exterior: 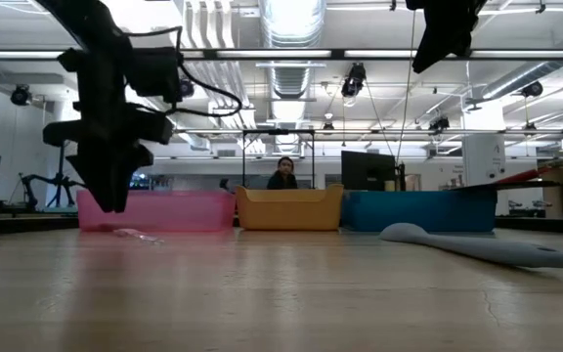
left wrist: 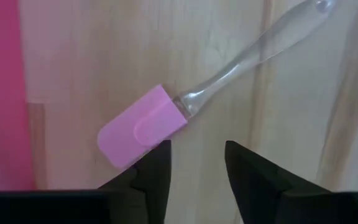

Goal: Pick & Place Kitchen Items
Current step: Put the pink spatula into the yellow bin

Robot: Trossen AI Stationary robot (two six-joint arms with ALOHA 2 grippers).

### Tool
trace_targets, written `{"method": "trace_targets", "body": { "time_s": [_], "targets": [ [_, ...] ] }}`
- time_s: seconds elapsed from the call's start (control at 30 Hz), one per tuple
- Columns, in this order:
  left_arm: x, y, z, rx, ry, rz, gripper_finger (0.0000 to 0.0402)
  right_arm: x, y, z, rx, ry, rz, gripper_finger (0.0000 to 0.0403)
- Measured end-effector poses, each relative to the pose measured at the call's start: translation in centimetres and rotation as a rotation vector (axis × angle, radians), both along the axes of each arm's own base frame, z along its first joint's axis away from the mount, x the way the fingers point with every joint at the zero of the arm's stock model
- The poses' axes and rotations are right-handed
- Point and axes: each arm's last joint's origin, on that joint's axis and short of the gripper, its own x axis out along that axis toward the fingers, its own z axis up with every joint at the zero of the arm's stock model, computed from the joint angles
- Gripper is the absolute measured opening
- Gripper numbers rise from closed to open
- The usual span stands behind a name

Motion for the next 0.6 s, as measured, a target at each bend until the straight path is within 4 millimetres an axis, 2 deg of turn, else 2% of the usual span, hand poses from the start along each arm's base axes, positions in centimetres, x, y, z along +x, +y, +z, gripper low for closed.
{"method": "trace_targets", "body": {
  "time_s": [0.3, 0.43, 0.6],
  "targets": [
    [0.9, 0.3, -1.2, 0.021, 0.019, -0.046, 0.0226, 0.0, 0.0, 0.0, 0.000, 0.000, 0.000, 0.0043],
    [1.1, 0.5, -1.6, 0.063, 0.055, -0.062, 0.0238, 0.0, 0.0, 0.0, -0.001, -0.001, 0.000, 0.0049],
    [1.3, 1.1, -2.2, 0.235, 0.121, -0.030, 0.0239, 0.0, 0.0, 0.0, -0.001, -0.002, 0.000, 0.0064]
  ]
}}
